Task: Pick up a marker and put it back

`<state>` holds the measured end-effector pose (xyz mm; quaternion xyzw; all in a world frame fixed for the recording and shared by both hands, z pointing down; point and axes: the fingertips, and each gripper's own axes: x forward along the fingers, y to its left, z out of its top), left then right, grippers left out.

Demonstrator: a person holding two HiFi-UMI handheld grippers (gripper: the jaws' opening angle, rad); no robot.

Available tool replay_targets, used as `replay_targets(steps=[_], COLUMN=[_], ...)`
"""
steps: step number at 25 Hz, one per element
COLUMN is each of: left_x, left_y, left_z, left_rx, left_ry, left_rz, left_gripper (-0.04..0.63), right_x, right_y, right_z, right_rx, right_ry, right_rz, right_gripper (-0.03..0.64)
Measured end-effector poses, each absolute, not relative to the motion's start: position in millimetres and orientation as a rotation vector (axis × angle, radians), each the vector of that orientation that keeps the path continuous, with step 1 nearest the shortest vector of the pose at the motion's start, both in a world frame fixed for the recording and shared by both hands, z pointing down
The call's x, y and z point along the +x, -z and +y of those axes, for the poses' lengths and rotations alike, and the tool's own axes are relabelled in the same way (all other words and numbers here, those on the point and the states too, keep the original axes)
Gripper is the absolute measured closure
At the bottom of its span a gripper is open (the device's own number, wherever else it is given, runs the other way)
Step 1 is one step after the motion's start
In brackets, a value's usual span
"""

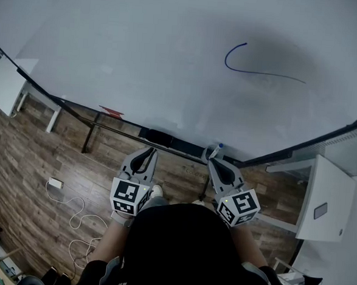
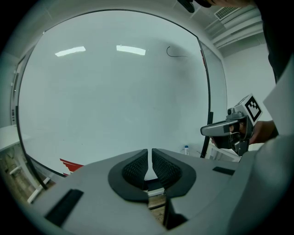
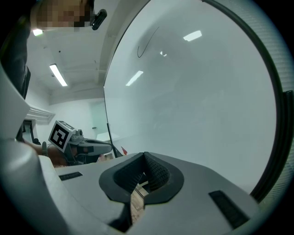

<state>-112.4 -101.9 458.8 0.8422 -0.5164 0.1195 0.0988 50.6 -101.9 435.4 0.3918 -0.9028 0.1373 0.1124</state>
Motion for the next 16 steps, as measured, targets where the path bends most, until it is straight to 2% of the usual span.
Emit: replay_targets(steps=[16], left_x=[-106.1], left_y=[-462.6], left_z=[-105.4], left_rx=[2.493], left_ry=[-0.324], left_rz=[-1.466], left_gripper=[0.552], right_x=[59.9], right_y=[-436.9], right_z=[-97.6], right_rx=[1.198], right_ry=[-0.406], right_rz=[-2.612], right_gripper=[0.588])
